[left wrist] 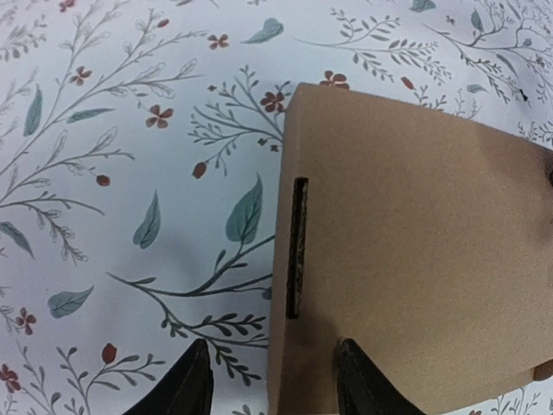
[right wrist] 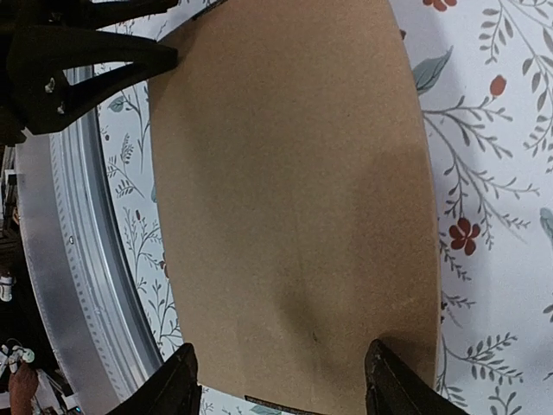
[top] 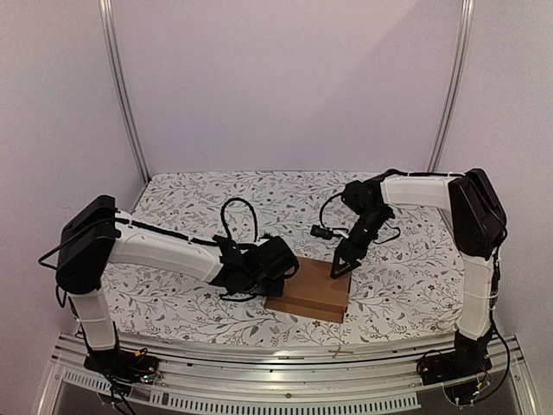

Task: Fold the paper box

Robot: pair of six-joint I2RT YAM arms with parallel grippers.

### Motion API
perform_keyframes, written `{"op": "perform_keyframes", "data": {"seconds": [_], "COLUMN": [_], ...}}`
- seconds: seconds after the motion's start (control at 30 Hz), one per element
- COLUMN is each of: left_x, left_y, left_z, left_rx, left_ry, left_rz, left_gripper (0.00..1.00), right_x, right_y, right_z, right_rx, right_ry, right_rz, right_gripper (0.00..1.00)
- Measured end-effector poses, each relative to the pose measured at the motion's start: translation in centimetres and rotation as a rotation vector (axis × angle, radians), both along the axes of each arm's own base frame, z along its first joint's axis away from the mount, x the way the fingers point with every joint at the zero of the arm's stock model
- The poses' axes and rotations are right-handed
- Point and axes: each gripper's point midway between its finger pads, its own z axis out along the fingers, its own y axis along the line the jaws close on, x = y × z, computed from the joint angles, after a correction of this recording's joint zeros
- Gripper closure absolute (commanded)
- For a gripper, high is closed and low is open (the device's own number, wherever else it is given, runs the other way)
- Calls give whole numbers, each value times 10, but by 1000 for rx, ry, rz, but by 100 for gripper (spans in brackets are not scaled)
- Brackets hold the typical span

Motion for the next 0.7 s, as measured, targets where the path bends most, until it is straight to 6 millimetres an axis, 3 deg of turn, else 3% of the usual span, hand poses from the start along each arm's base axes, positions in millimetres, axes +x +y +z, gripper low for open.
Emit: {"op": "perform_keyframes", "data": {"seconds": [0.2,0.37,0.43,0.57,0.7], "left_x": [20,37,37,17,-2], "left_y": [-43,-52,-46,-5,22], "left_z": [1,15,27,48,41], "left_rx": [-14,28,28,-4,-29], "left_ry": [-6,-69,-114,-179,-194], "left_rz": [-105,-185,-207,-231,-249], "left_gripper": [55,54,54,63,80], "right_x": [-33,-43,-41,-32,-21], "right_y": [-20,-38,-42,-46,-44], "right_z": [1,4,10,33,43], "right_rx": [-50,-98,-104,-77,-61], "right_ry": [80,81,59,-25,-91], "right_rz": [-43,-62,-69,-81,-81], "right_gripper": [35,35,35,37,40]}}
